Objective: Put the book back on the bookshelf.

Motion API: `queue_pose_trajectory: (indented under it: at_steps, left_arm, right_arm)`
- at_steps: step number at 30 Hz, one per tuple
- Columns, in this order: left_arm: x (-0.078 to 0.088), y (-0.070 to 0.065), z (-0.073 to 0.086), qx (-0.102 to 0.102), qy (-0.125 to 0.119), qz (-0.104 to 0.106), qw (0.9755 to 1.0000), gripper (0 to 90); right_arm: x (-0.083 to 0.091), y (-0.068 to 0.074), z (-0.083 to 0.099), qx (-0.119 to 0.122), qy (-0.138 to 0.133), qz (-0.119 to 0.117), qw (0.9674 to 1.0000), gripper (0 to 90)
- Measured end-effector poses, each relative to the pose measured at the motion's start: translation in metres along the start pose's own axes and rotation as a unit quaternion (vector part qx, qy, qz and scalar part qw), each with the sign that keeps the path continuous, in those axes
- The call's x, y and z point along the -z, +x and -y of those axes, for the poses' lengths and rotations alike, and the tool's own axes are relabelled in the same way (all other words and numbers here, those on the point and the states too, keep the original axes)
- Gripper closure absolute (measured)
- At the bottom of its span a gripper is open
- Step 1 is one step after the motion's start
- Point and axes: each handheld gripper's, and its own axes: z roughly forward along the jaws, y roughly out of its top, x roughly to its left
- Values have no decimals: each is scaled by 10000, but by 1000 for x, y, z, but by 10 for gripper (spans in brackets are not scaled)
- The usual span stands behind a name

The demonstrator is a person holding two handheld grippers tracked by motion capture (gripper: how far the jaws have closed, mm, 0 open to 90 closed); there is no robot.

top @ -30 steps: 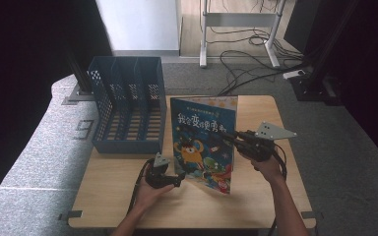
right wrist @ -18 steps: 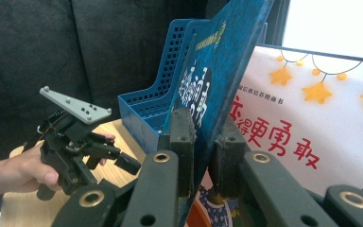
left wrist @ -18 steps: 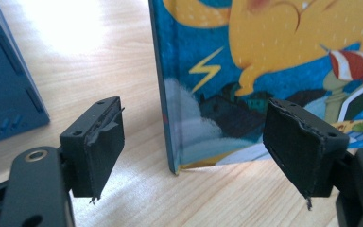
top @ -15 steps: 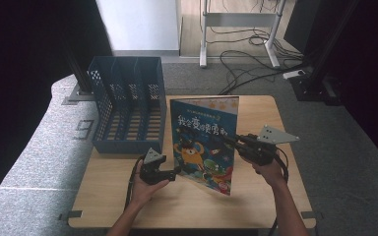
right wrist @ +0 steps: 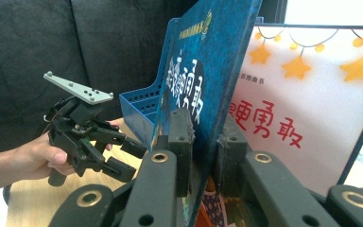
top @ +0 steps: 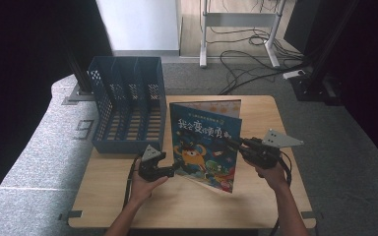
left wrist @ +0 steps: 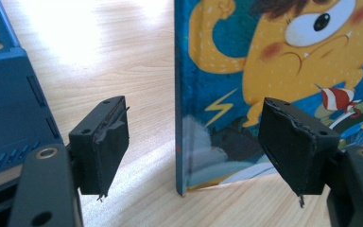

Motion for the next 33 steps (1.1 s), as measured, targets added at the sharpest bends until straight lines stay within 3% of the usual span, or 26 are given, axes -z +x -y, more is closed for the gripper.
queue_pose_trajectory:
  at_steps: [10, 33]
  left_arm:
    - [6, -4, -13, -89, -158, -23, 9998, 267]
    - [0, -6, -40, -286, -314, -10, 9991, 283]
  right_arm:
    - [3, 0, 4, -36, -40, -9, 10000, 788]
    - [5, -6, 8, -131, -50, -27, 9999, 782]
